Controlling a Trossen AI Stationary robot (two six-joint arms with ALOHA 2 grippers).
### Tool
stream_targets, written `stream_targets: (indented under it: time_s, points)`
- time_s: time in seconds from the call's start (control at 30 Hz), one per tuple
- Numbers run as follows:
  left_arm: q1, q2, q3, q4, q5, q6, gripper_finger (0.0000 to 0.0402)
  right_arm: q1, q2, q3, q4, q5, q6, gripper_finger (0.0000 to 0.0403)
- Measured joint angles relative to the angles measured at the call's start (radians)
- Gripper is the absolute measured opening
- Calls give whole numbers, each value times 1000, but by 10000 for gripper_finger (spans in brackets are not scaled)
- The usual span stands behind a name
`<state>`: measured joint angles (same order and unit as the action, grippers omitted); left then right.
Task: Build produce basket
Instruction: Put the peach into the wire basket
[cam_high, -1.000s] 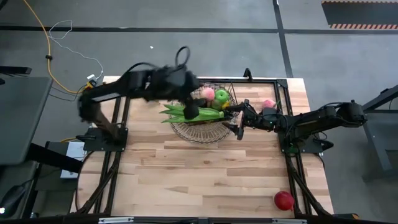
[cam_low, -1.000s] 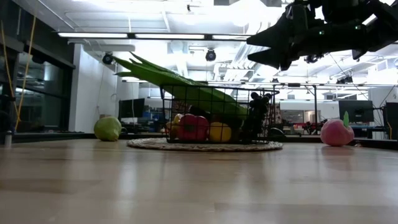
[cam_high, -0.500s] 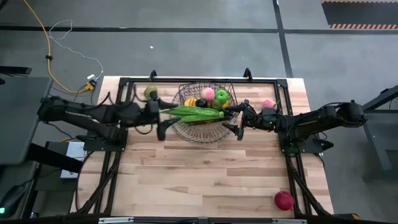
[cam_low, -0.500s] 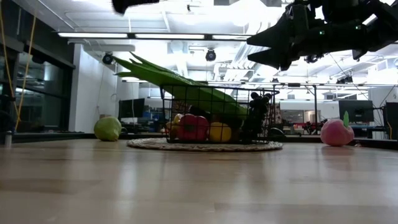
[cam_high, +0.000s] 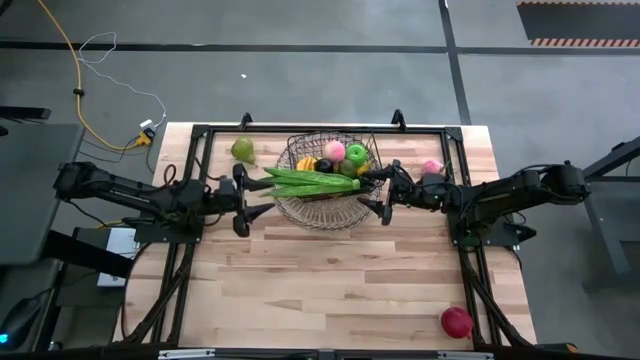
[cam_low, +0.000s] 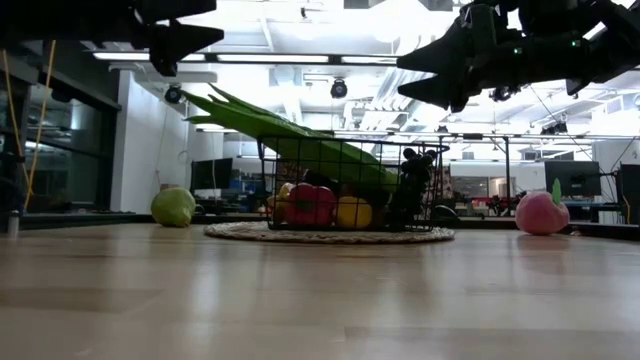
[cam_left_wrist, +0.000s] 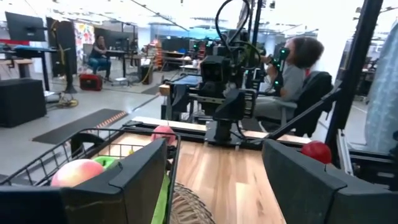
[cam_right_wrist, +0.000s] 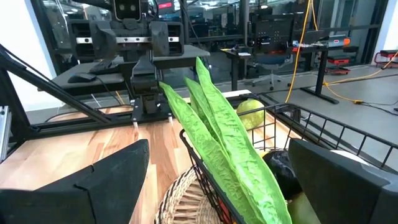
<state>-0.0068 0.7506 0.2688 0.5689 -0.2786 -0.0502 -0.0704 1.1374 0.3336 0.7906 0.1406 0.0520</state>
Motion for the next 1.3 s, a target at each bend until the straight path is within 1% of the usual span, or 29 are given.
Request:
stream_targets:
  time_s: [0.47,0.53,0.6,0.67,0.7,0.8,0.9,0.93,0.97,1.03,1.1,1.17,1.3]
  points:
    - [0,0,0,13,6,1,255,0,0,0,1,2,2,374]
    - [0,0,0,13,6,1,255,1,0,9,-4,48,63,374]
    - [0,0,0,13,6,1,255,7,0,54,-40,141,144,374]
    - [0,1,0,13,6,1,255,14,-1,127,-169,260,200,374]
    - [0,1,0,13,6,1,255,17,-1,170,-293,321,217,374]
    - [0,1,0,12,6,1,255,18,6,315,-750,470,286,374]
    - [0,1,0,12,6,1,255,-2,20,445,-1163,619,451,374]
    - [0,1,0,12,6,1,255,-13,25,482,-1274,648,510,374]
    - [0,1,0,11,6,1,255,-29,28,519,-1377,663,564,374]
    - [0,1,0,11,6,1,255,-70,29,572,-1560,659,660,374]
    - [0,1,0,10,6,1,255,-121,29,593,-1678,626,724,374]
    - [0,1,0,10,6,1,255,-180,29,595,-1773,591,756,374]
    - [0,1,0,3,6,0,255,-312,29,533,-1845,467,773,374]
